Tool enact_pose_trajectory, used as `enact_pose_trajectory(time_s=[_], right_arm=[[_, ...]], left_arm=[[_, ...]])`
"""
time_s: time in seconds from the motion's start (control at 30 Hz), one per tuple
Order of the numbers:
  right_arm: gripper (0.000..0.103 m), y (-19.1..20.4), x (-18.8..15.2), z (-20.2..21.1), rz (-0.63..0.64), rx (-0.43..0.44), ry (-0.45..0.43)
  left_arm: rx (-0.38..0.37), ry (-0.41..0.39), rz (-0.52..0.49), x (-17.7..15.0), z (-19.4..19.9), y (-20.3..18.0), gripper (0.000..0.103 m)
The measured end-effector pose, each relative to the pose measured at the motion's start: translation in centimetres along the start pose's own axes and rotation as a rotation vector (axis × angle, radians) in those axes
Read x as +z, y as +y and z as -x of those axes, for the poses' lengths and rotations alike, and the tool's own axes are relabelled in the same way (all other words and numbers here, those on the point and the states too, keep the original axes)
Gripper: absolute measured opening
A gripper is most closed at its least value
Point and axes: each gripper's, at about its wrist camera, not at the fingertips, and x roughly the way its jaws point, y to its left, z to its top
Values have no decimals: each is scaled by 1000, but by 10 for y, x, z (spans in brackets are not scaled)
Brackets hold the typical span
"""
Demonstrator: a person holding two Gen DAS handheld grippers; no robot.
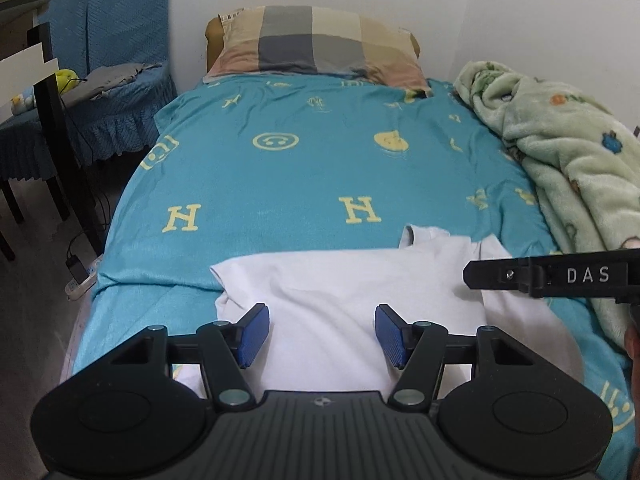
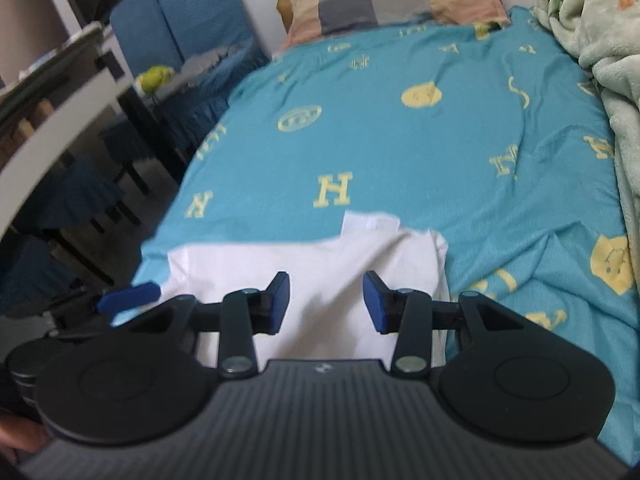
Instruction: Fold clothes
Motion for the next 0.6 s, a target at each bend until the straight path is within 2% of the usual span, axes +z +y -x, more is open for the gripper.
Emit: enact_pose_trajectory(time_s=[0.2, 0.33, 0.4, 0.5, 0.6], right_arm=[[43, 0, -12, -20, -6, -15, 90], [42, -3, -13, -24, -31, -11, 100], [41, -5, -11, -20, -58, -5, 96], [42, -9, -11, -7, -95, 0, 72], [44, -16, -11, 13, -172, 37, 42]], left_arm=[[4, 42, -18, -6, -11, -3, 62], [-16, 49, 18, -8, -12, 3, 63], [-43, 46, 74, -8, -3, 9, 66], [-84, 36, 178, -12, 20, 18, 79], [-163, 26, 307, -20, 45, 28, 84]])
